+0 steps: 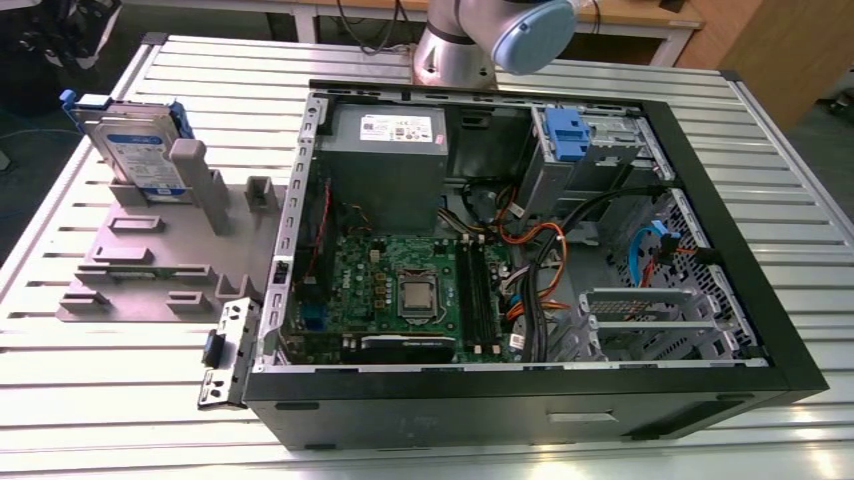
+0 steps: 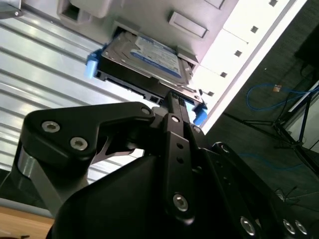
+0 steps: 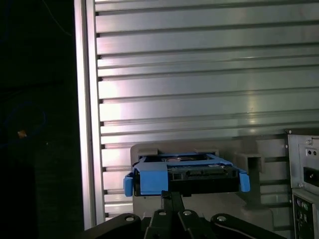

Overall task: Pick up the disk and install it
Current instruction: 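Reach for the disk, then pick up the disk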

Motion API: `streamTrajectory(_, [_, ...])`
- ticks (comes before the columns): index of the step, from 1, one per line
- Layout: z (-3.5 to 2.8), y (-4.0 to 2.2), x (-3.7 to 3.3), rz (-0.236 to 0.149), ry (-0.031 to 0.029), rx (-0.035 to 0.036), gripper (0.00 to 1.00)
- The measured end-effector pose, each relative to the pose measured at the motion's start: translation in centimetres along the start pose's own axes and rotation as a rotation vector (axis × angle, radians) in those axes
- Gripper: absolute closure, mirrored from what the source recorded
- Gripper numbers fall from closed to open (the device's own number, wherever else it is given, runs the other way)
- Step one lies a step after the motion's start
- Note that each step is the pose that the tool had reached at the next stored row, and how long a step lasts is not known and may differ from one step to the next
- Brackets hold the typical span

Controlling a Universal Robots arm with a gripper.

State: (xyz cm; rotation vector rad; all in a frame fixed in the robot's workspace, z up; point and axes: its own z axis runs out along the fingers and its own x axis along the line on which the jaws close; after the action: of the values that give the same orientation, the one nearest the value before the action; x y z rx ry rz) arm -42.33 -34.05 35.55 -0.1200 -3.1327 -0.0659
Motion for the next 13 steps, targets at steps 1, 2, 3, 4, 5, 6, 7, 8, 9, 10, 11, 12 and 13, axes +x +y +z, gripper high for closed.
streamTrajectory(1, [0.02,-0.01,0.14,0.0,0.0,0.0,0.89])
streamTrajectory(2, [0.02,-0.01,0.16,0.0,0.0001,0.0001,0.89])
streamTrajectory(3, [0.02,-0.01,0.16,0.0,0.0001,0.0,0.89])
streamTrajectory(4, [0.02,-0.01,0.22,0.0,0.0001,0.0,0.89])
streamTrajectory(5, [0.02,-0.02,0.28,0.0,0.0001,0.0001,0.89])
streamTrajectory(6, [0.02,-0.02,0.28,0.0,0.0,0.0001,0.89])
streamTrajectory(7, [0.02,-0.02,0.28,0.0,0.0001,0.0,0.89])
streamTrajectory(8, [0.02,-0.02,0.28,0.0,0.0001,0.0001,0.89])
streamTrajectory(9, [0.02,-0.02,0.29,0.0,0.0001,0.0001,0.89])
streamTrajectory(10, [0.02,-0.02,0.29,0.0,0.0001,0.0001,0.89])
streamTrajectory(11, [0.02,-0.02,0.29,0.0,0.0001,0.0001,0.89])
streamTrajectory(12, [0.02,-0.02,0.29,0.0,0.0001,0.0001,0.89])
streamTrajectory(13, [0.02,-0.02,0.29,0.0,0.0001,0.0,0.89])
